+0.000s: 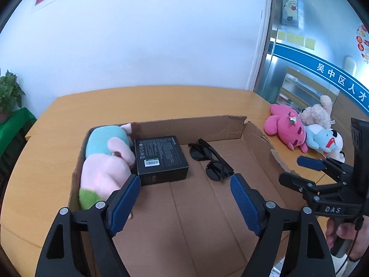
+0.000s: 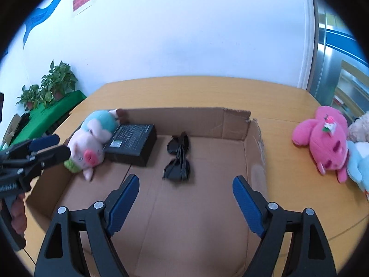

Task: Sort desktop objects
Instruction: 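Move the right gripper back to the clear phone case on the table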

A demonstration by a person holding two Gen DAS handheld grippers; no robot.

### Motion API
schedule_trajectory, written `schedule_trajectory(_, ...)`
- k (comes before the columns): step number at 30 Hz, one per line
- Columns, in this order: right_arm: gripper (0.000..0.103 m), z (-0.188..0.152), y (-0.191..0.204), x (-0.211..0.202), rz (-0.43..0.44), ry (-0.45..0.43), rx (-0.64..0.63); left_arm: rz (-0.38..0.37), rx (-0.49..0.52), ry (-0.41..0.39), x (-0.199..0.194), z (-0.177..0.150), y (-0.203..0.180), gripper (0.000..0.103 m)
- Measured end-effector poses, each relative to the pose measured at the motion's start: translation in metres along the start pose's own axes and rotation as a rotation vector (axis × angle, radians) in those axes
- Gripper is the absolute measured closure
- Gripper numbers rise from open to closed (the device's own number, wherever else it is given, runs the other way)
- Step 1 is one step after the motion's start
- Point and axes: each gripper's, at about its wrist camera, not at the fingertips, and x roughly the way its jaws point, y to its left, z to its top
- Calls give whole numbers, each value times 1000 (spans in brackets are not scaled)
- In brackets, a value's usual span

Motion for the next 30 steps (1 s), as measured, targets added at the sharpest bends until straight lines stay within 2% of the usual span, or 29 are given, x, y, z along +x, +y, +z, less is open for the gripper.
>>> schedule_trajectory(4,19,-29,-6,-25,48,20,-9,33,17,-7,-19,-23,-2,23)
schedule_trajectory(8,19,-74,-17,-56,109,40,5,35,8,-2,-38,-47,1,23)
schedule_trajectory(12,19,-129,-35,-85,174,95,10,-23,2,20,-53,-75,-1,21)
schedule_trajectory(17,19,-182,-34,-106,172,168,15,-111,-3,80,-53,-109,-16,21)
schedule_trajectory(20,19,-201,-26,-109,182,190,64,-132,14,80,-56,-125,-28,17)
schedule_trajectory(25,19,-221,10,-98,110,226,-28,-212,-6,133,-54,-138,-40,17)
schedule_trajectory(28,19,-222,15,-92,150,223,17,-230,-12,136,-56,-144,-45,17)
schedule_trajectory(30,17,-222,23,-89,163,223,-10,-250,-18,145,-55,-147,-44,17)
